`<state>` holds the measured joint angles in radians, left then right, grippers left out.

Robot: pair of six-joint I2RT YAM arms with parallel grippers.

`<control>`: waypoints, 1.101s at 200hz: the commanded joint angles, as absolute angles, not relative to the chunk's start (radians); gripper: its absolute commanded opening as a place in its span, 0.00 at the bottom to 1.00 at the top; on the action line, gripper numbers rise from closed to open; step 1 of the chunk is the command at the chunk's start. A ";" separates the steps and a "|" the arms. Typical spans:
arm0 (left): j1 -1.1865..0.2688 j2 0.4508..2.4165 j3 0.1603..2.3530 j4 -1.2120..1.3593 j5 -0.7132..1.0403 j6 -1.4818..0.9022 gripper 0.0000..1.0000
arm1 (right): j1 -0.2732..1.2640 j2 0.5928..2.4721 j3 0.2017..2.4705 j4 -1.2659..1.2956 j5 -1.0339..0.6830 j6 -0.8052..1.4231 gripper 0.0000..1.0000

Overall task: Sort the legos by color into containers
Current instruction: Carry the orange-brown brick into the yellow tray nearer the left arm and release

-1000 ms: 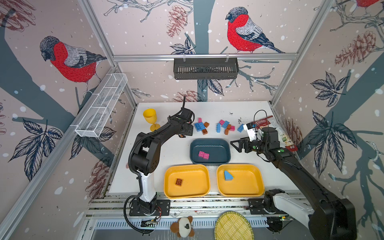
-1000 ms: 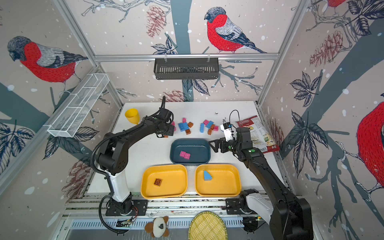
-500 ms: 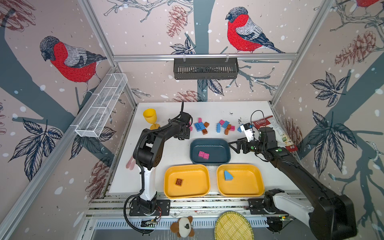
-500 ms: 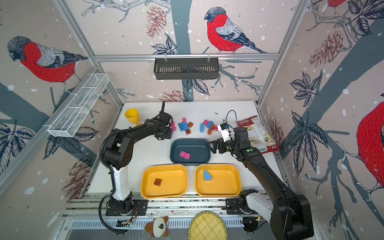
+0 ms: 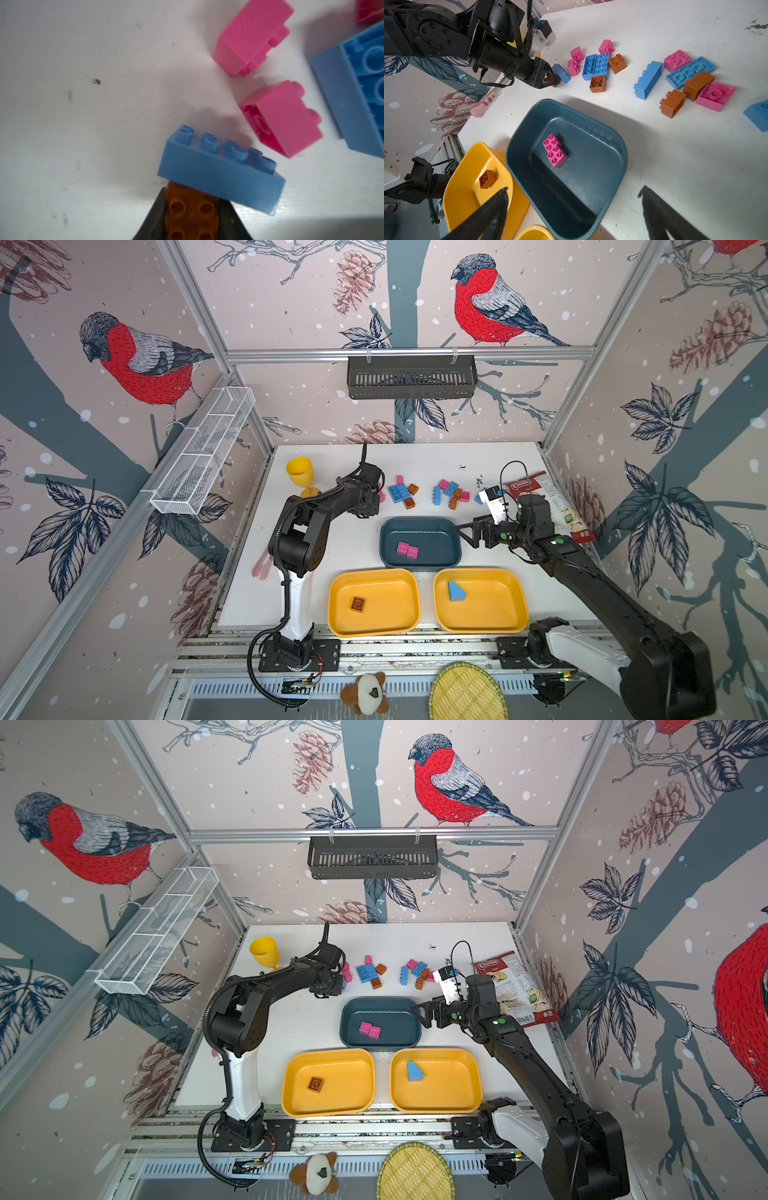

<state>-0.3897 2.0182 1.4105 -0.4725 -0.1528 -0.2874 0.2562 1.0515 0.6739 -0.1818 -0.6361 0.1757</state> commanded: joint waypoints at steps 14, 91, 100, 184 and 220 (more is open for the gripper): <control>-0.390 1.922 1.397 -0.539 -0.114 -0.273 0.32 | 0.259 1.059 0.689 -0.150 -0.654 0.158 0.99; -0.550 1.570 1.237 -0.778 0.000 -0.289 0.32 | 0.262 1.100 0.714 -0.147 -0.664 0.127 0.99; -0.572 1.532 1.215 -0.812 0.004 -0.300 0.32 | 0.262 1.110 0.719 -0.150 -0.668 0.121 0.99; -0.752 1.194 0.951 -0.914 0.167 -0.503 0.32 | 0.264 1.190 0.781 -0.186 -0.683 0.065 0.99; -0.751 1.188 0.866 -0.891 0.147 -0.537 0.34 | 0.270 1.196 0.778 -0.183 -0.684 0.061 0.99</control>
